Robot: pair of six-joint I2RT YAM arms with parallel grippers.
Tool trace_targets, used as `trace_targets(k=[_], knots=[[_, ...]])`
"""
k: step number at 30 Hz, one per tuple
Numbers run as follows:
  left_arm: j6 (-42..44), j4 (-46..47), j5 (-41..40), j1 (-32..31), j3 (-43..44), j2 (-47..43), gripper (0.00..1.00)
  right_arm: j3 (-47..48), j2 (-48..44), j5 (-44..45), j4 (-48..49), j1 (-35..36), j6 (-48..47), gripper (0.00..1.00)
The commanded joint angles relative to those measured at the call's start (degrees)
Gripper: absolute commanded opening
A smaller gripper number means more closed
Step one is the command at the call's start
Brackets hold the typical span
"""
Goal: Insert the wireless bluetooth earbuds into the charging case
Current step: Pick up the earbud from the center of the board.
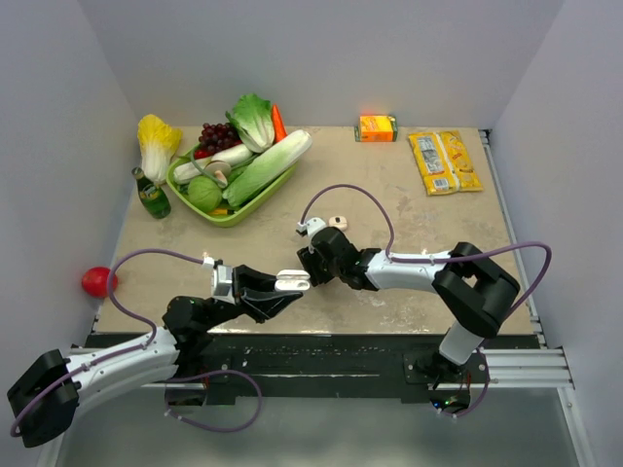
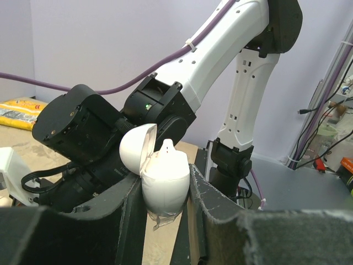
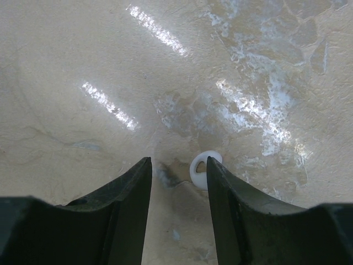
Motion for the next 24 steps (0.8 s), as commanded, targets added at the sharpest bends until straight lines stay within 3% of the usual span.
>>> trace_targets(k=[1,13,24], knots=[[-0.5,3.9,-0.9,-0.4,-3.0,-0.6,0.0,1.2,1.5,2.0,-1.2,-0.3,0.7,0.46],[-0.4,3.3,-0.8,-0.4,-3.0,-0.8,0.0,0.9,1.2,4.7,-2.3,-1.0,1.1,0.43],[-0.5,4.1,-0.6,-0.4,-3.0,0.0,0.0,0.5,0.2,6.3,-1.7,-1.0,1.1,0.3]])
